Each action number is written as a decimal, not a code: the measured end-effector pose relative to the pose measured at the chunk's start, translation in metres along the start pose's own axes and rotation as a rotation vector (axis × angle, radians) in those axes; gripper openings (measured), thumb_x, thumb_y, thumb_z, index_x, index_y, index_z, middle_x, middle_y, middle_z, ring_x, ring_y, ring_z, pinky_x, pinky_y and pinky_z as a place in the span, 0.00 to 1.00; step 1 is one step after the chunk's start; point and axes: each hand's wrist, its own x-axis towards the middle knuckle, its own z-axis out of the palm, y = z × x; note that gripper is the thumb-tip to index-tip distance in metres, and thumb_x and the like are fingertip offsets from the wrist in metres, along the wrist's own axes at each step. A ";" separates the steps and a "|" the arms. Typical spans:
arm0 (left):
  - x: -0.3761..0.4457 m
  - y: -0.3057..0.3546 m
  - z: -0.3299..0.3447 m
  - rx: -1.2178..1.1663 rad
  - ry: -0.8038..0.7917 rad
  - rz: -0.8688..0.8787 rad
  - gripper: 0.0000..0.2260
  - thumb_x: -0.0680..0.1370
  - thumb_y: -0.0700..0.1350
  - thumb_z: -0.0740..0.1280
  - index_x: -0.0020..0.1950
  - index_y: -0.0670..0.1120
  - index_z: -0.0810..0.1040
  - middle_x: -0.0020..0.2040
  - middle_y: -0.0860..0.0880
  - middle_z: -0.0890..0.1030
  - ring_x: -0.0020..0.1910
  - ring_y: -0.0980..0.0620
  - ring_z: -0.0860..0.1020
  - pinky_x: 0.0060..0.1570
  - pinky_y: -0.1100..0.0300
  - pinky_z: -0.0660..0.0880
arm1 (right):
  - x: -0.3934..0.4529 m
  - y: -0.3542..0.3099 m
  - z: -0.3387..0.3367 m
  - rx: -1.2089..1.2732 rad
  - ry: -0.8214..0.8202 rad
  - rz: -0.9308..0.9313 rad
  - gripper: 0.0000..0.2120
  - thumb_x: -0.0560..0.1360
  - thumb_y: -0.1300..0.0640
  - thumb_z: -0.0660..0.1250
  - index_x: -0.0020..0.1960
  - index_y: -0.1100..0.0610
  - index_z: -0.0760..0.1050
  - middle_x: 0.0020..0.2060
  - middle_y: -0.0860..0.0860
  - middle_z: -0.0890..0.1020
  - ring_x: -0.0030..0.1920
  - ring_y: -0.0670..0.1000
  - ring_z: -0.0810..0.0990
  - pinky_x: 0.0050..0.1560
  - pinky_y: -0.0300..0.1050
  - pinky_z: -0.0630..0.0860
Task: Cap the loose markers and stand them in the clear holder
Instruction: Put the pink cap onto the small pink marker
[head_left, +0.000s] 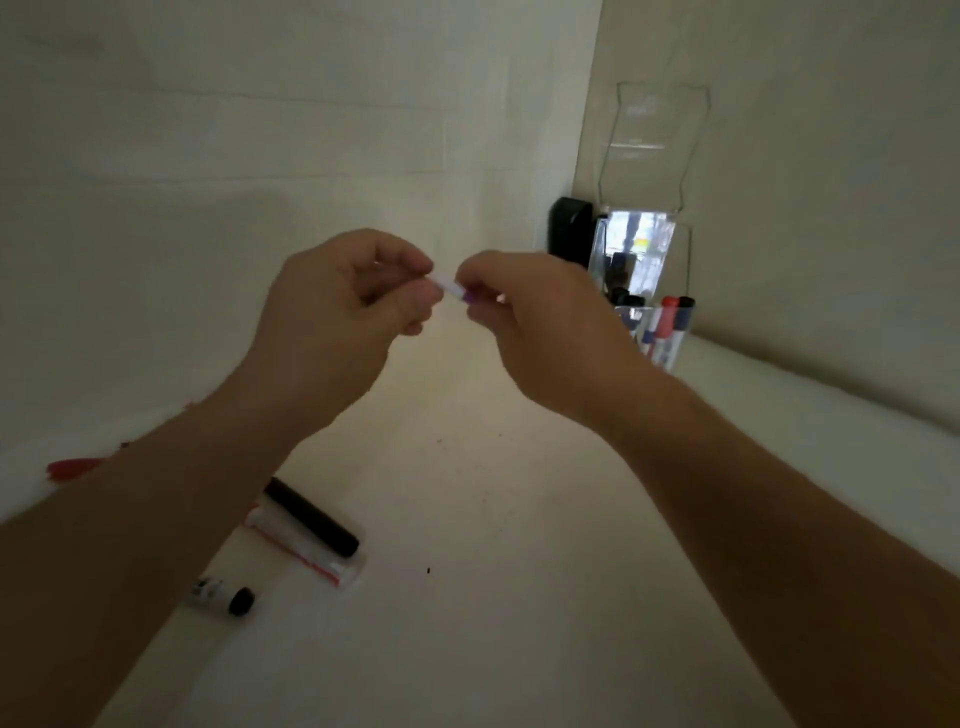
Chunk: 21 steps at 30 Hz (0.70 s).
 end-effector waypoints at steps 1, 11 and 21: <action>0.005 0.003 0.011 -0.048 -0.030 -0.007 0.07 0.77 0.39 0.73 0.49 0.51 0.83 0.42 0.53 0.87 0.41 0.52 0.85 0.48 0.57 0.82 | 0.000 0.010 -0.016 -0.009 0.076 0.029 0.03 0.81 0.57 0.65 0.53 0.53 0.77 0.43 0.48 0.80 0.42 0.49 0.76 0.43 0.46 0.74; -0.008 0.006 0.115 0.165 -0.472 -0.142 0.21 0.78 0.50 0.71 0.70 0.61 0.74 0.66 0.58 0.73 0.56 0.60 0.76 0.43 0.69 0.75 | -0.030 0.103 -0.073 -0.082 0.220 0.324 0.11 0.80 0.56 0.68 0.62 0.53 0.76 0.48 0.48 0.82 0.43 0.48 0.81 0.47 0.43 0.79; -0.005 0.003 0.140 0.239 -0.522 -0.121 0.32 0.78 0.51 0.69 0.79 0.61 0.59 0.76 0.57 0.66 0.71 0.53 0.70 0.68 0.49 0.72 | -0.028 0.130 -0.043 -0.302 -0.127 0.410 0.24 0.80 0.65 0.55 0.69 0.45 0.76 0.49 0.51 0.82 0.51 0.54 0.75 0.51 0.52 0.79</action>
